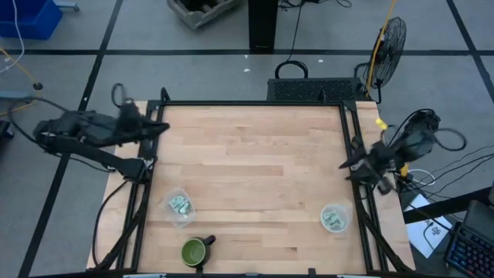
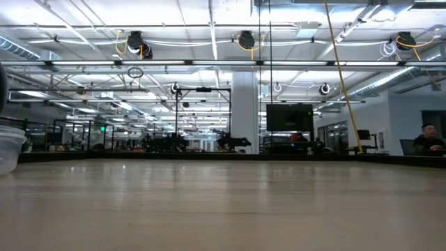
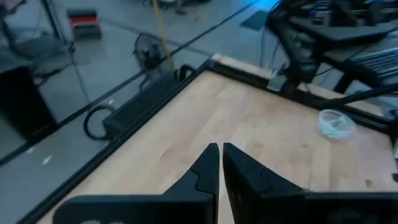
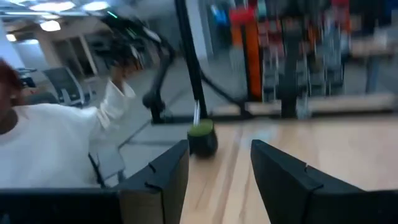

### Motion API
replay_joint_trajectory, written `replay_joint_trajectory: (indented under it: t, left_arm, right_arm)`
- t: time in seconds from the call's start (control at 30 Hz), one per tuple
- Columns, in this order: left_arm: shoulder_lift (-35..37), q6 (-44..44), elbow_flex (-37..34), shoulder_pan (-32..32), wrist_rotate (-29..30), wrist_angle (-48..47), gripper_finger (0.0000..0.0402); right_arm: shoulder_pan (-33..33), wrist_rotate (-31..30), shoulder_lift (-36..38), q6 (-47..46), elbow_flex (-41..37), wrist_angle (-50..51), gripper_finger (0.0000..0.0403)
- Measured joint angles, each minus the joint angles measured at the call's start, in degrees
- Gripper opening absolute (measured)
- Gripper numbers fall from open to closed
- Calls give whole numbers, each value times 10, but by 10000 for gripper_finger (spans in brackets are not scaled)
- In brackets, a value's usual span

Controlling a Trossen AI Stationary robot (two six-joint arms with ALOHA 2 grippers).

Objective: Pick and place items into bin
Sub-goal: Return to Home Position

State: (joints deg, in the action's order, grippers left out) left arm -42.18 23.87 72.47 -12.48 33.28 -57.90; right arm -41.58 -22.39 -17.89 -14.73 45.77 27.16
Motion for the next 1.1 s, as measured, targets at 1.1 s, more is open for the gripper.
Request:
replay_joint_trajectory:
  t: [1.1]
  left_arm:
    - [418,-31,-489,-1,-110,363,26]
  right_arm:
    - [0,28,177,203,-308,-351,167]
